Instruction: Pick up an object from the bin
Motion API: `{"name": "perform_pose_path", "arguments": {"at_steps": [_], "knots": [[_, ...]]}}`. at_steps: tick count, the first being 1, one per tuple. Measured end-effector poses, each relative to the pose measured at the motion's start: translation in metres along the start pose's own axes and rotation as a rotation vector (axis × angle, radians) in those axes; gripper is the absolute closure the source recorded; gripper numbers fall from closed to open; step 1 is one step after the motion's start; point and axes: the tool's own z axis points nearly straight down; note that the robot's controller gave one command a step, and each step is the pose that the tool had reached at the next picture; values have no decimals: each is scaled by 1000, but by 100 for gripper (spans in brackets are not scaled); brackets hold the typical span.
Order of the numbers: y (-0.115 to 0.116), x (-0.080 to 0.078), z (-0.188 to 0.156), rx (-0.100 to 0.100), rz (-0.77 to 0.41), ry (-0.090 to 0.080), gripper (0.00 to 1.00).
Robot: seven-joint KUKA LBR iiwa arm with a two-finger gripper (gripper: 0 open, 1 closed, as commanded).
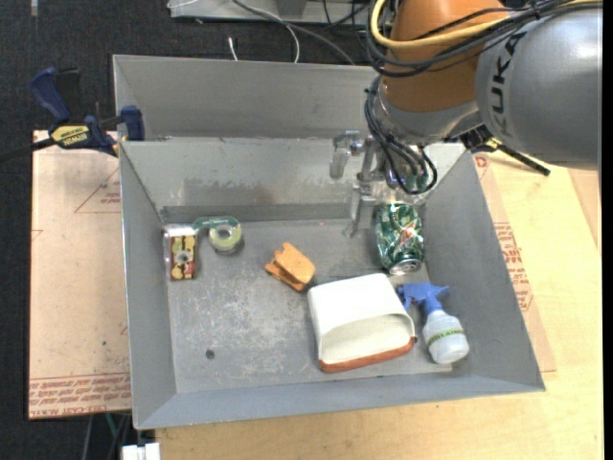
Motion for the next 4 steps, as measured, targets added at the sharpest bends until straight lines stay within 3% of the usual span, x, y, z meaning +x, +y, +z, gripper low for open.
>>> {"name": "perform_pose_path", "arguments": {"at_steps": [1,2,3,4], "knots": [[48,16,21,-12,-49,-24,0],[0,23,60,-1,-9,-9,0],[41,22,68,-14,-72,-29,0],[42,20,126,-9,79,-25,0]]}}
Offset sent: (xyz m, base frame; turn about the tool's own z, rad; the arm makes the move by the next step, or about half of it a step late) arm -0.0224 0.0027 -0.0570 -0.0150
